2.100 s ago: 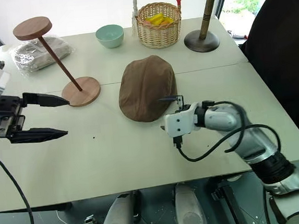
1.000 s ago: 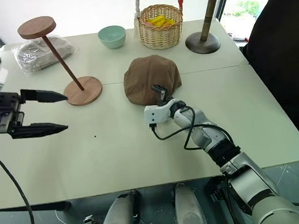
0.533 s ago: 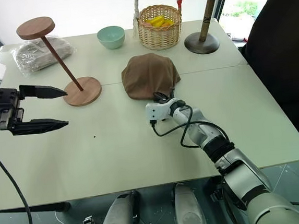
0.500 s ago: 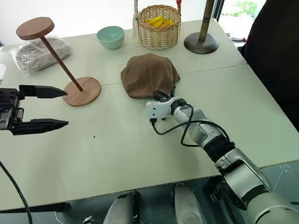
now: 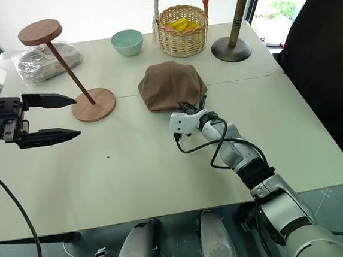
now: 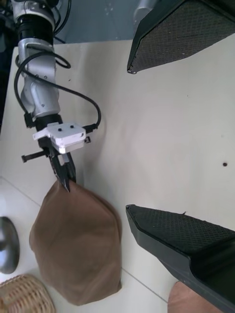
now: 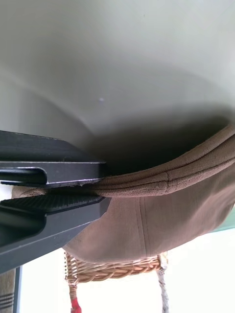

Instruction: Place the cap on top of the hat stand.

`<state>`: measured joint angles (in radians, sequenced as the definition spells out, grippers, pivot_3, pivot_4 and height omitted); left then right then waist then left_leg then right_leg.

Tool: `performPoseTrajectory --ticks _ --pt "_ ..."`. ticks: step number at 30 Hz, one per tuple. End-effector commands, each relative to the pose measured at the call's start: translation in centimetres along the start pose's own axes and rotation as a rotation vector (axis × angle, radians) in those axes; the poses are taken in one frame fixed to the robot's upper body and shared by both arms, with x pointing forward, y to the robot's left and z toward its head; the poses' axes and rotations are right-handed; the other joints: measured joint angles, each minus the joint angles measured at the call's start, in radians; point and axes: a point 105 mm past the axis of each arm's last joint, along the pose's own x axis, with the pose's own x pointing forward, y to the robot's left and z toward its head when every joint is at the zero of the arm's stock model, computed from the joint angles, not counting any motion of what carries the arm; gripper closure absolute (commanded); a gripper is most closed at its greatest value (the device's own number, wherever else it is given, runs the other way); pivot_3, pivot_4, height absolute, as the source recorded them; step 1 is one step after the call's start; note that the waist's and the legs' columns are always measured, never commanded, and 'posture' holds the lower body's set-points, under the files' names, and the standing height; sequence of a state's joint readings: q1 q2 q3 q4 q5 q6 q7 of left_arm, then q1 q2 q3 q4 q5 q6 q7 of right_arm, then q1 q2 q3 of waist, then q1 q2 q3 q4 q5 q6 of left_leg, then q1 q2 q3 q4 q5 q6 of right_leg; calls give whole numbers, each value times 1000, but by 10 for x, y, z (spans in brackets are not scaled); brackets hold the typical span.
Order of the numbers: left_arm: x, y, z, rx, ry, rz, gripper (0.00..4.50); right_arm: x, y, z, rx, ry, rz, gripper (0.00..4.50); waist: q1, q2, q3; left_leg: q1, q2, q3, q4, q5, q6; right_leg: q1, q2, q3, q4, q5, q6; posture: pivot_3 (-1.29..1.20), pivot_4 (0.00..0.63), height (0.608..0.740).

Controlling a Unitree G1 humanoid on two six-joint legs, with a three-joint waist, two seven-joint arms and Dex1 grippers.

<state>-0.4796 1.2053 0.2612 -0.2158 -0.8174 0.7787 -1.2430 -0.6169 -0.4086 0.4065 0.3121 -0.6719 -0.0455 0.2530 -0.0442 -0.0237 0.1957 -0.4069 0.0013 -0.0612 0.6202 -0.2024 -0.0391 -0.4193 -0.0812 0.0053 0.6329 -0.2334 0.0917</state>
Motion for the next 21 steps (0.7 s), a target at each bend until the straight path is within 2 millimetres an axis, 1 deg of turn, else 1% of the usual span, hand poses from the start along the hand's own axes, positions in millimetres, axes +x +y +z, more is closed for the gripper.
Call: performPoseTrajectory --ticks 1,4,7,10,12,13,17,18,21 --pt "-9 5 18 42 -69 77 0 -5 -20 4 -7 -20 -40 4472 0 0 0 0 0 0 0 0 0 0 0 0 0 0 0 0 150 740" --pt "-17 11 26 22 -134 164 0 -12 -48 4 -16 -30 -94 4472 0 0 1 -1 0 0 0 0 0 -1 0 0 0 0 0 0 150 740" --pt "-30 9 31 8 -194 262 0 -22 -97 8 -39 -58 -183 4472 0 1 1 -2 0 0 0 0 0 -2 0 0 0 0 0 0 150 740" --pt "-46 5 33 -9 -238 368 0 -27 -144 20 -63 -111 -270 4472 -3 1 2 -2 0 1 0 0 0 -3 0 1 0 0 0 0 150 740" --pt "-60 5 32 -22 -267 455 0 -26 -171 33 -69 -158 -318 4472 -7 1 2 -1 0 1 -1 0 0 -3 0 1 0 0 0 0 150 740" --pt "-64 5 32 -28 -276 480 0 -25 -177 37 -71 -172 -328 4472 -10 1 2 -1 1 1 -2 0 0 -4 0 1 0 0 0 0 150 740" --pt "-94 8 25 -55 -304 649 0 -13 -214 67 -71 -264 -390 4472 -19 1 2 -1 2 1 -5 0 0 -5 1 1 0 1 1 0 150 740" --pt "-103 9 23 -63 -309 690 0 -9 -223 76 -70 -286 -408 4472 -23 1 2 -1 2 1 -6 0 0 -5 1 1 0 1 1 0 150 740" --pt "-130 12 16 -86 -333 822 0 1 -251 113 -39 -386 -469 4472 -28 2 2 -1 2 1 -6 0 0 -5 1 1 0 1 0 0 150 740"
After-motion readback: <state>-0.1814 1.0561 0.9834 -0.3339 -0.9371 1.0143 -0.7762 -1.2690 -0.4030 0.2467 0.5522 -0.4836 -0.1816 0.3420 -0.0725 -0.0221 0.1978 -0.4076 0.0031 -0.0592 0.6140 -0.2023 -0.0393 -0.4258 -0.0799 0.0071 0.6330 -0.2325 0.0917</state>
